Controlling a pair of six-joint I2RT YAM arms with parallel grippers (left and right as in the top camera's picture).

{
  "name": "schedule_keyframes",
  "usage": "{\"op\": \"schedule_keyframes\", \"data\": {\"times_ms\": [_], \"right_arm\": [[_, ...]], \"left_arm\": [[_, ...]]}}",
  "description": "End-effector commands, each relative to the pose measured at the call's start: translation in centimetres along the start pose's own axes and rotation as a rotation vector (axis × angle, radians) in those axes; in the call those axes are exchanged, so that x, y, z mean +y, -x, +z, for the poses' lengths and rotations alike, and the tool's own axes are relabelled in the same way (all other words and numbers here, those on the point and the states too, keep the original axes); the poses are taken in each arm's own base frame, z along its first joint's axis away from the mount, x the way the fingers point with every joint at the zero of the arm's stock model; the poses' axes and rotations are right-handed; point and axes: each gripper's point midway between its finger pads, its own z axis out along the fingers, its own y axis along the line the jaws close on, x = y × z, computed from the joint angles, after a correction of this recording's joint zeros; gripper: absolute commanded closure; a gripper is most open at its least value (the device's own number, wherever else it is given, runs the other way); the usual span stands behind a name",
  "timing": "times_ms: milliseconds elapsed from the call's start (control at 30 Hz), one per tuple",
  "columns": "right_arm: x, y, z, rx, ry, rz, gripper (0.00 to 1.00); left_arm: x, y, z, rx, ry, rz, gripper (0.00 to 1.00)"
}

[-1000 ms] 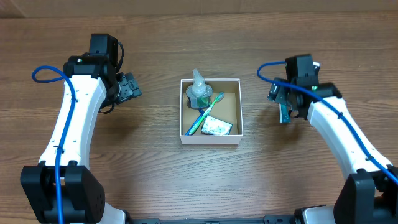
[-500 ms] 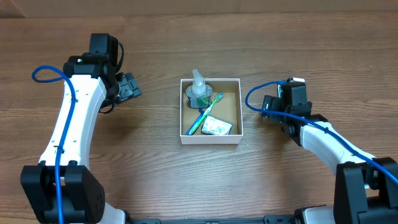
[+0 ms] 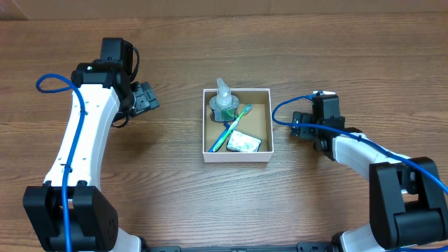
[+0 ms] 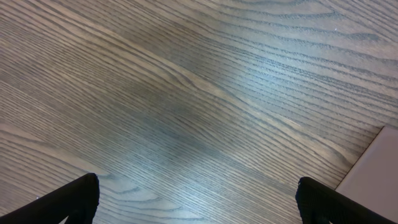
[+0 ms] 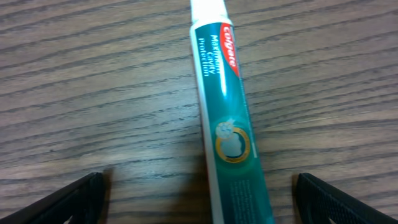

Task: Pack container
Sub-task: 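Move the right gripper over the Colgate toothpaste tube and lower, then close the right gripper on the toothpaste tube and lift it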

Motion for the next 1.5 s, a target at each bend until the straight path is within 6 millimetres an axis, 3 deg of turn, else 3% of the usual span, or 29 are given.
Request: {"op": "schedule_keyframes", "data": {"times_ms": [0, 167, 367, 733, 1033, 1167, 1333, 1467], "right_arm": [[-1.6, -0.5, 0.8, 0.021, -0.019, 0.063, 0.01], [-1.8, -0.4, 1.0, 0.045, 0.082, 0.114, 0.03], [-1.7, -0.5, 1.0, 0.044, 0.085, 0.087, 0.2], [-1.7, -1.0, 1.1, 0.063, 0.082, 0.086, 0.35], [-1.2, -1.2, 1.1, 0.07, 0.094, 0.077, 0.42], [0.0, -1.3, 1.0, 0.069, 0.111, 0.023, 0.41], [-0.4, -1.8, 1.5, 0.074, 0.055, 0.002, 0.39], [-0.7, -1.8, 1.6, 0.072, 0.041, 0.005, 0.48]], "left_arm": [[0.1, 0.8, -1.3, -0.044, -0.012, -0.01, 0.0], [0.1, 0.8, -1.3, -0.044, -0.012, -0.01, 0.0], [0.1, 0.8, -1.3, -0.044, -0.012, -0.01, 0.0], [0.1, 0.8, -1.3, -0.044, -0.012, -0.01, 0.0], [0.1, 0.8, -1.3, -0.044, -0.012, -0.01, 0.0], [0.1, 0.8, -1.3, -0.044, -0.012, -0.01, 0.0], [0.1, 0.8, -1.3, -0.044, -0.012, -0.01, 0.0], [0.1, 0.8, -1.3, -0.044, -0.012, -0.01, 0.0]]}}
